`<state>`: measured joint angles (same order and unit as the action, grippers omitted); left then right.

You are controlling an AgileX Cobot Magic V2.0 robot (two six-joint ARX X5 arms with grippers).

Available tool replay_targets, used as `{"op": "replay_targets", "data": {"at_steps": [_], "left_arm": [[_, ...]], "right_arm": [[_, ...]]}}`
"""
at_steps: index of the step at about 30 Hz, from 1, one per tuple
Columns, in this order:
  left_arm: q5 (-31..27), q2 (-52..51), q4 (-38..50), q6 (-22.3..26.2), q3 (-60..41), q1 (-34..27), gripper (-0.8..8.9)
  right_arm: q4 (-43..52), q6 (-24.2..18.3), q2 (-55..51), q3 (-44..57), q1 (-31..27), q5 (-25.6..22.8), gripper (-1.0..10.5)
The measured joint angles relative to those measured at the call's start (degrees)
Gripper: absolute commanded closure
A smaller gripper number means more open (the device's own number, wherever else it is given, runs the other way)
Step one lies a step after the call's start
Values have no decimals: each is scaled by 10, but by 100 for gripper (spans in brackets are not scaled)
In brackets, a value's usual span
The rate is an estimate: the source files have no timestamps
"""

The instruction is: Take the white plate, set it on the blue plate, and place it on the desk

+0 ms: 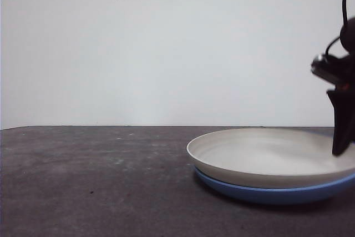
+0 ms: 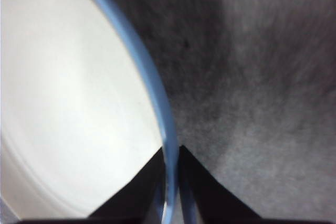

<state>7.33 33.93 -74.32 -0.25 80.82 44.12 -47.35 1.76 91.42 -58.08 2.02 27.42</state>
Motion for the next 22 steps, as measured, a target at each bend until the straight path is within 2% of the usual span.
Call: {"op": "replay_targets", "data": {"at_steps": [6,11,22], "left_arm": [[0,0,0,1,0,0,187],[0,0,13,4,0,0,187],[0,0,32,8,0,0,187]], "right_arm": [[-49,8,-10,-67,3,37,934],[-63,29,-10,-103,34,39,934],[9,118,-4,-115,133,39,935]]}}
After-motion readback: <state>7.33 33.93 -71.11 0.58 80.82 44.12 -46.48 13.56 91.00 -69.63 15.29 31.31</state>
